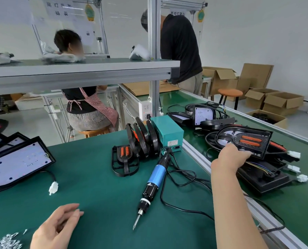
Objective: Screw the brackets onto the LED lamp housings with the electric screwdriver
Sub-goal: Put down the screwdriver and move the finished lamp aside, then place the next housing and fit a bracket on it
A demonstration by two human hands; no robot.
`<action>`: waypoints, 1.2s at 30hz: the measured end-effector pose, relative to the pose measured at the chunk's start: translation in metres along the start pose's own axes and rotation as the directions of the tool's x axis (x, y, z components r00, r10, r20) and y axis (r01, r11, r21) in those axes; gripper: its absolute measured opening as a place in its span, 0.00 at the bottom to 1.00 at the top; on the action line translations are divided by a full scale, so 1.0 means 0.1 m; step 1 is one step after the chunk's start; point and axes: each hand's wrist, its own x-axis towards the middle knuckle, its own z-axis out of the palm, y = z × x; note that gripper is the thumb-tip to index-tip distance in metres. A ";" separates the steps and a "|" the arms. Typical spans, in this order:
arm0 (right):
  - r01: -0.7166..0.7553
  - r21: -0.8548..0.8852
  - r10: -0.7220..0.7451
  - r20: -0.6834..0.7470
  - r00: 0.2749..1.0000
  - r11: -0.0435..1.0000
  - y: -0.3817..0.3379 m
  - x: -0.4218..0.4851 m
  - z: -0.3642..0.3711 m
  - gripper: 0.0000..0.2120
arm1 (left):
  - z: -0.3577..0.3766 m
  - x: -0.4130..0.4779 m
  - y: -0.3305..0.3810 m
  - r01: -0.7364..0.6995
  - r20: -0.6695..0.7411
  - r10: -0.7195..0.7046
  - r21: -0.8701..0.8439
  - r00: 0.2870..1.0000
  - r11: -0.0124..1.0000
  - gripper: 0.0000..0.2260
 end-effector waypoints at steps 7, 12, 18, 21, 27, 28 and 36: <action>0.060 -0.139 -0.028 0.222 0.975 0.988 0.19 -0.49 0.10 0.32 | -0.03 0.01 0.05 0.065 0.066 -0.061 -0.058 0.996 0.996 0.06; 0.040 -0.145 0.021 0.394 0.919 0.989 0.57 -0.92 0.16 0.24 | -0.04 -0.01 0.05 0.065 0.076 -0.062 -0.046 0.995 0.997 0.06; 0.074 -0.203 0.061 0.587 0.807 0.976 0.96 -1.52 0.26 0.24 | -0.05 -0.01 0.03 0.046 0.080 -0.045 -0.020 0.996 0.999 0.06; 0.048 -0.237 0.112 0.618 0.778 0.970 1.13 -1.85 0.25 0.23 | -0.05 0.00 -0.01 0.058 0.091 -0.056 -0.025 0.994 0.998 0.06; 0.133 -0.315 0.155 0.740 0.655 0.940 1.45 -2.36 0.15 0.25 | -0.04 -0.02 -0.01 0.084 0.091 -0.081 -0.038 0.993 0.996 0.05; 0.150 -0.329 0.163 0.751 0.639 0.932 1.50 -2.42 0.13 0.25 | -0.05 -0.02 -0.01 0.088 0.090 -0.085 -0.038 0.992 0.995 0.05; 0.362 -0.462 0.285 0.848 0.446 0.810 1.81 -2.58 -0.08 0.23 | -0.05 -0.02 -0.01 0.065 0.085 -0.065 0.000 0.994 0.998 0.06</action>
